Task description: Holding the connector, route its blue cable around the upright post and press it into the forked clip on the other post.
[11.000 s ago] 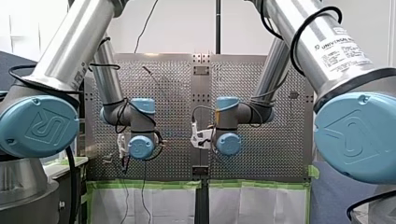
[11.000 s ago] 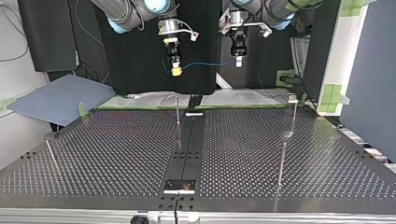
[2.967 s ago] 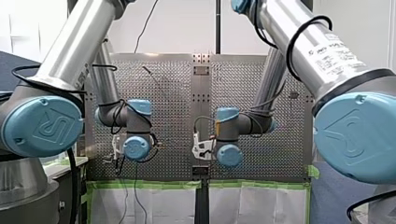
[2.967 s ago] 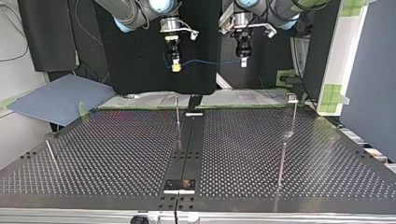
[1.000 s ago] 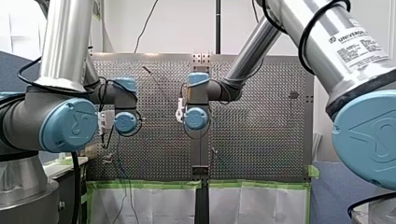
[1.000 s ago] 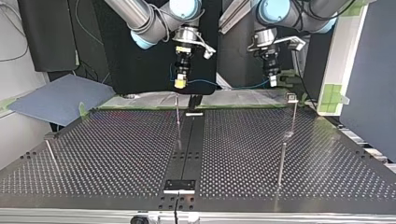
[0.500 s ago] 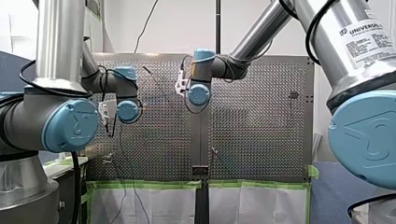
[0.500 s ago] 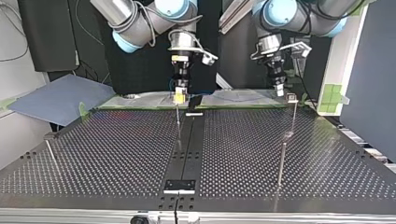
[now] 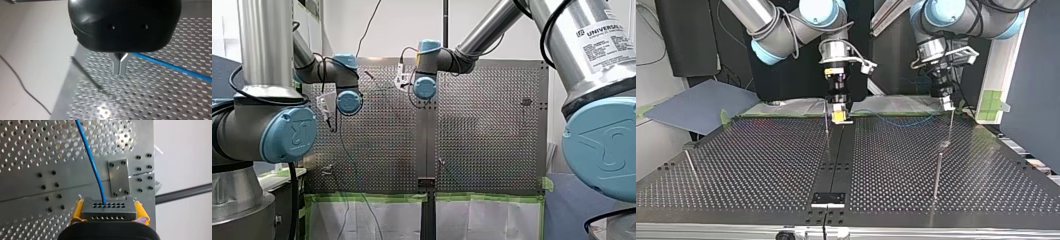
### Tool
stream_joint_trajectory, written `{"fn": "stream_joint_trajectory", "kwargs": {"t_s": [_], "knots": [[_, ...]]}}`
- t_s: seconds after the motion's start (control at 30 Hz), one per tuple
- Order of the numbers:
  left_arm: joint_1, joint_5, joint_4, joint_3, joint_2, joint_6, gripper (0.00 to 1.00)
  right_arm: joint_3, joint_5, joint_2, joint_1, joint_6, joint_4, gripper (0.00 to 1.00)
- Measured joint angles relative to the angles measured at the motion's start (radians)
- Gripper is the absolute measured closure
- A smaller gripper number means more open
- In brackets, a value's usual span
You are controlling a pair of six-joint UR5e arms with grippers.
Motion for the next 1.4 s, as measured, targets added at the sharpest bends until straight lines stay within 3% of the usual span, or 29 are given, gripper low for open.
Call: {"fn": "stream_joint_trajectory", "kwargs": {"t_s": [0.27,0.43,0.77,1.07,1.4], "knots": [[0.006,-0.001,-0.073,0.069,0.032,-0.052,0.98,-0.065,-0.064,0.0,-0.009,-0.011,0.071,1.0],[0.013,-0.002,-0.115,0.11,0.049,-0.079,0.98,-0.105,-0.074,0.0,-0.015,-0.033,0.11,1.0],[0.029,-0.006,-0.21,0.205,0.094,-0.082,0.98,-0.183,-0.089,0.0,-0.033,-0.039,0.196,1.0],[0.044,0.002,-0.295,0.295,0.117,-0.084,0.98,-0.235,-0.133,0.0,-0.046,-0.047,0.215,1.0],[0.061,0.067,-0.358,0.373,0.057,-0.087,0.98,-0.269,-0.186,0.001,-0.086,-0.042,0.221,1.0]]}}
